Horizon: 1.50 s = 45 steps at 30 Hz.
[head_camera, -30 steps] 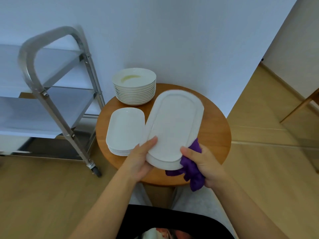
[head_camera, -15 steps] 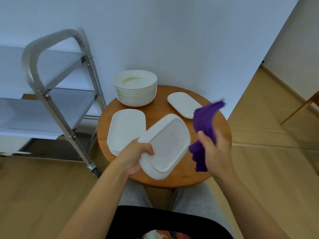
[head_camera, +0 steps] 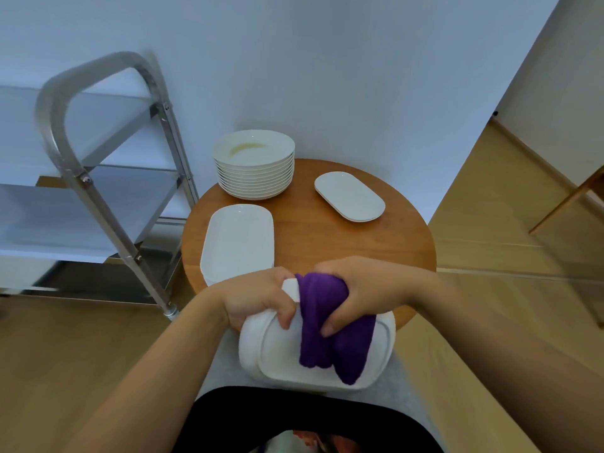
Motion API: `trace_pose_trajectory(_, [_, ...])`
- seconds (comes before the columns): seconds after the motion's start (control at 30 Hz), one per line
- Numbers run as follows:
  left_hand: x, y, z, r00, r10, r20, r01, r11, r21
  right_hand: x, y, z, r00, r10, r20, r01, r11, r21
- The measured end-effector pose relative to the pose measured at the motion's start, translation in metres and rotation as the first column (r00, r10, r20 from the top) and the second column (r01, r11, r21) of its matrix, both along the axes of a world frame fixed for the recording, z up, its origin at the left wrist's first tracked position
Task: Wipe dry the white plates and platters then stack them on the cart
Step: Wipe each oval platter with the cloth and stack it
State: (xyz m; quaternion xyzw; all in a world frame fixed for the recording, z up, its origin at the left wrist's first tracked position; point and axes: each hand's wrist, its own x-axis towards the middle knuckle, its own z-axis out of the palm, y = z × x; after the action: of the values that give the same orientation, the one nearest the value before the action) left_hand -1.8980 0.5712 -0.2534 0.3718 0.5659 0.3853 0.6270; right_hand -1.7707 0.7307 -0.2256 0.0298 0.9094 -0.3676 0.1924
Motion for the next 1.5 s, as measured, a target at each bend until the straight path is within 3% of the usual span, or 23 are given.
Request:
trace_pose_trajectory(0.13, [-0.007, -0.007, 0.010, 0.998, 0.066, -0.017, -0.064, 0.994, 0.090, -0.001, 0.024, 0.015, 0.996, -0.077, 0.049, 0.085, 0.977, -0.194])
trace_pose_trajectory(0.27, [-0.022, -0.021, 0.014, 0.958, 0.189, 0.216, -0.225, 0.961, 0.159, 0.016, 0.049, 0.016, 0.972, -0.235, 0.009, 0.218, 0.887, -0.407])
trace_pose_trajectory(0.33, [-0.023, -0.022, 0.011, 0.899, 0.288, 0.330, -0.360, 0.915, 0.181, 0.024, 0.054, 0.007, 0.914, -0.402, -0.061, 0.297, 0.761, -0.577])
trace_pose_trajectory(0.4, [-0.016, -0.016, 0.007, 0.831, 0.388, 0.398, -0.493, 0.846, 0.204, 0.026, 0.049, -0.007, 0.792, -0.606, -0.081, 0.375, 0.585, -0.719])
trace_pose_trajectory(0.5, [-0.003, -0.008, 0.001, 0.734, 0.503, 0.456, -0.636, 0.746, 0.199, 0.024, 0.034, -0.024, 0.575, -0.818, 0.007, 0.434, 0.298, -0.850])
trace_pose_trajectory(0.6, [0.012, -0.001, -0.011, 0.585, 0.616, 0.528, -0.778, 0.609, 0.151, 0.019, 0.016, -0.031, 0.378, -0.922, 0.089, 0.412, 0.082, -0.907])
trace_pose_trajectory(0.67, [0.029, 0.010, -0.017, 0.491, 0.644, 0.587, -0.848, 0.507, 0.155, 0.010, -0.001, -0.036, 0.284, -0.949, 0.138, 0.365, -0.026, -0.931])
trace_pose_trajectory(0.77, [0.048, 0.025, -0.022, 0.337, 0.678, 0.653, -0.931, 0.345, 0.121, -0.002, -0.029, -0.043, 0.238, -0.952, 0.194, 0.355, -0.100, -0.930])
trace_pose_trajectory(0.87, [0.048, 0.025, -0.017, 0.317, 0.733, 0.601, -0.946, 0.291, 0.144, 0.002, -0.045, -0.049, 0.220, -0.947, 0.233, 0.393, -0.133, -0.910])
trace_pose_trajectory(1.0, [0.049, 0.027, -0.016, 0.266, 0.769, 0.581, -0.964, 0.220, 0.150, 0.004, -0.077, -0.061, 0.285, -0.933, 0.222, 0.409, -0.091, -0.908])
trace_pose_trajectory(1.07, [0.053, 0.030, -0.015, 0.332, 0.783, 0.526, -0.942, 0.253, 0.218, 0.002, -0.078, -0.061, 0.281, -0.927, 0.248, 0.391, -0.126, -0.912])
trace_pose_trajectory(1.13, [0.050, 0.026, -0.016, 0.424, 0.731, 0.534, -0.905, 0.355, 0.233, 0.008, -0.059, -0.055, 0.289, -0.919, 0.268, 0.394, -0.141, -0.908])
trace_pose_trajectory(1.17, [0.046, 0.022, -0.015, 0.453, 0.676, 0.582, -0.883, 0.431, 0.187, 0.013, -0.045, -0.051, 0.325, -0.912, 0.248, 0.407, -0.102, -0.908])
trace_pose_trajectory(1.23, [0.034, 0.014, -0.012, 0.447, 0.602, 0.662, -0.830, 0.554, 0.056, 0.025, -0.020, -0.043, 0.465, -0.868, 0.174, 0.463, 0.071, -0.883])
trace_pose_trajectory(1.3, [0.022, 0.014, -0.011, 0.393, 0.653, 0.647, -0.842, 0.538, -0.031, 0.031, -0.008, -0.040, 0.597, -0.790, 0.137, 0.507, 0.239, -0.828])
trace_pose_trajectory(1.33, [0.019, 0.016, -0.010, 0.362, 0.690, 0.626, -0.861, 0.505, -0.059, 0.031, -0.007, -0.041, 0.609, -0.781, 0.137, 0.520, 0.262, -0.813])
trace_pose_trajectory(1.4, [0.021, 0.023, -0.007, 0.327, 0.726, 0.605, -0.884, 0.461, -0.075, 0.027, -0.012, -0.044, 0.509, -0.852, 0.120, 0.547, 0.212, -0.810])
trace_pose_trajectory(1.5, [0.029, 0.035, -0.004, 0.246, 0.759, 0.602, -0.932, 0.356, -0.068, 0.017, -0.035, -0.054, 0.259, -0.966, 0.017, 0.574, 0.139, -0.807])
